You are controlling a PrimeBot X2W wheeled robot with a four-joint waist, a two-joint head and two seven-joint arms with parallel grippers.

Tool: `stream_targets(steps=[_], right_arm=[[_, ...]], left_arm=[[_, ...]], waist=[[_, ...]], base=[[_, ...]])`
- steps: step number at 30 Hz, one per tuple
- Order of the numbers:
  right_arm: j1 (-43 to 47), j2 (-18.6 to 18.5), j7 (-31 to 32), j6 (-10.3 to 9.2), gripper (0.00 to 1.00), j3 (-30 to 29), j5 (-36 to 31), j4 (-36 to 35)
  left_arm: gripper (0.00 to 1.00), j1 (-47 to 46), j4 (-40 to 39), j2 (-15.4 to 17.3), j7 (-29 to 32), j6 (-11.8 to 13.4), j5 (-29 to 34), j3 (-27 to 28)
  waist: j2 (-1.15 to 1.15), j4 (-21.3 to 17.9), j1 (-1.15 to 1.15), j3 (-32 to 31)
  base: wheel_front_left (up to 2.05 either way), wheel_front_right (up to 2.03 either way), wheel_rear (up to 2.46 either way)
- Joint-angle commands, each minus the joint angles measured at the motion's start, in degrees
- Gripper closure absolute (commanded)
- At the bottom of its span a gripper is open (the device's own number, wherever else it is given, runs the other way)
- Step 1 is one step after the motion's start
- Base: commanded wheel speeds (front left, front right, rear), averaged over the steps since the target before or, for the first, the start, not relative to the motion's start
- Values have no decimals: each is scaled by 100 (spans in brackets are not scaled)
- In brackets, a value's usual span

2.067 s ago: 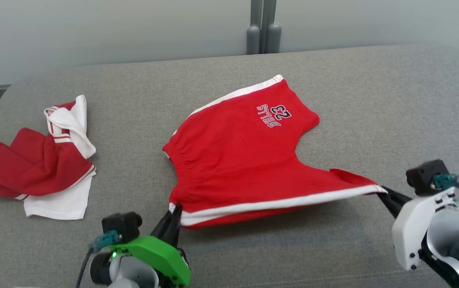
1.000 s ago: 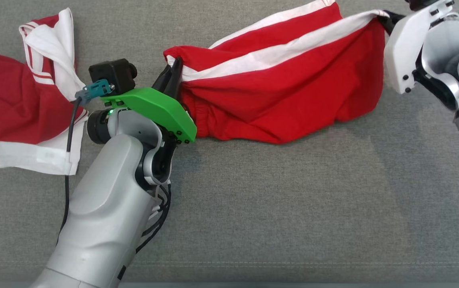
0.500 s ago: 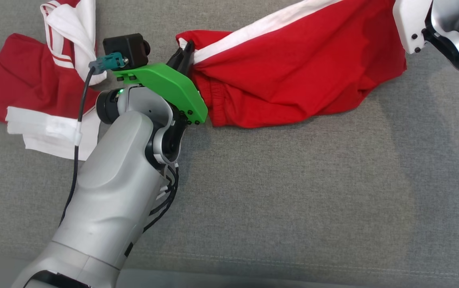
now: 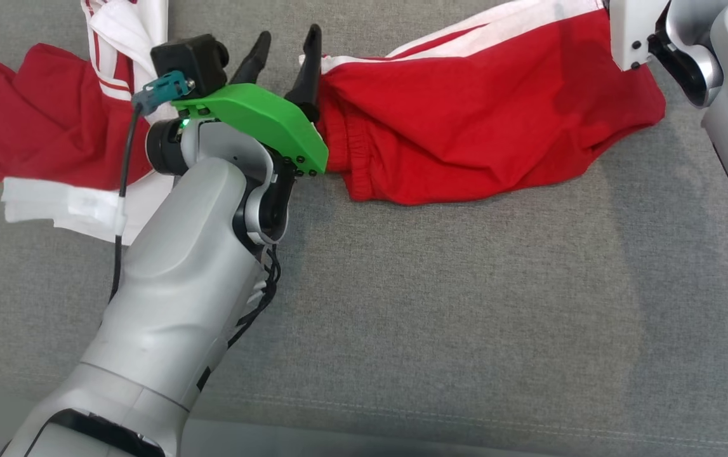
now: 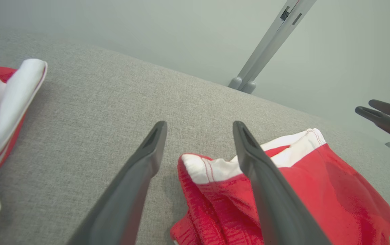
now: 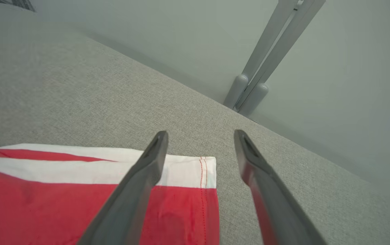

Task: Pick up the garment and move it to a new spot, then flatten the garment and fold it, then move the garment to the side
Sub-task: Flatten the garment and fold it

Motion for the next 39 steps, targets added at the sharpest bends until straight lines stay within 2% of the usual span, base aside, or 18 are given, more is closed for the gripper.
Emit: stream_targets(steps=[1, 5, 9, 11, 12, 15, 21, 27, 32, 39], right_arm=[[23, 35, -195, -8, 0, -64, 69, 42], [336, 64, -642, -8, 0, -291, 330, 145], [743, 62, -922, -8, 0, -641, 515, 340], [995, 29, -1054, -8, 0, -846, 527, 503], [1268, 22, -1134, -8, 0, -1024, 534, 686], [1632, 59, -1251, -7, 0, -1236, 552, 875], [2189, 187, -1513, -8, 0, -1579, 496, 1170], [2465, 305, -1717, -8, 0, -1913, 466, 1469], [2412, 322, -1810, -7, 0, -2133, 398, 1730], [2283, 338, -1886, -8, 0, -2396, 352, 2051]], left_arm=[[0, -8, 38, 45, -247, -43, 111, 26], [0, 302, -69, 193, -851, -88, 352, 101], [0, 797, -514, 355, -995, 11, 725, 349], [0, 1202, -1073, 409, -990, 110, 1135, 650], [0, 1784, -1639, 366, -980, 181, 1520, 921], [0, 2554, -2393, 315, -982, 199, 2130, 1200], [0, 3929, -3346, 180, -984, -104, 2858, 1517], [0, 4846, -3885, 68, -984, -372, 3362, 1760], [0, 5220, -4039, 27, -984, -481, 3518, 1851], [0, 5199, -4082, 7, -985, -596, 3555, 1842]], waist=[[0, 14, 0, -81], [0, 19, 0, -306], [0, 27, 0, -584], [0, 46, 0, -715], [0, 89, 0, -867], [0, 149, 0, -1062], [0, 250, 0, -1347], [0, 350, 0, -1400], [0, 446, 0, -1253], [0, 556, 0, -1075]], base=[[0, 0, 0], [0, 0, 0], [0, 0, 0], [0, 0, 0], [0, 0, 0], [0, 0, 0], [0, 0, 0], [0, 0, 0], [0, 0, 0], [0, 0, 0]])
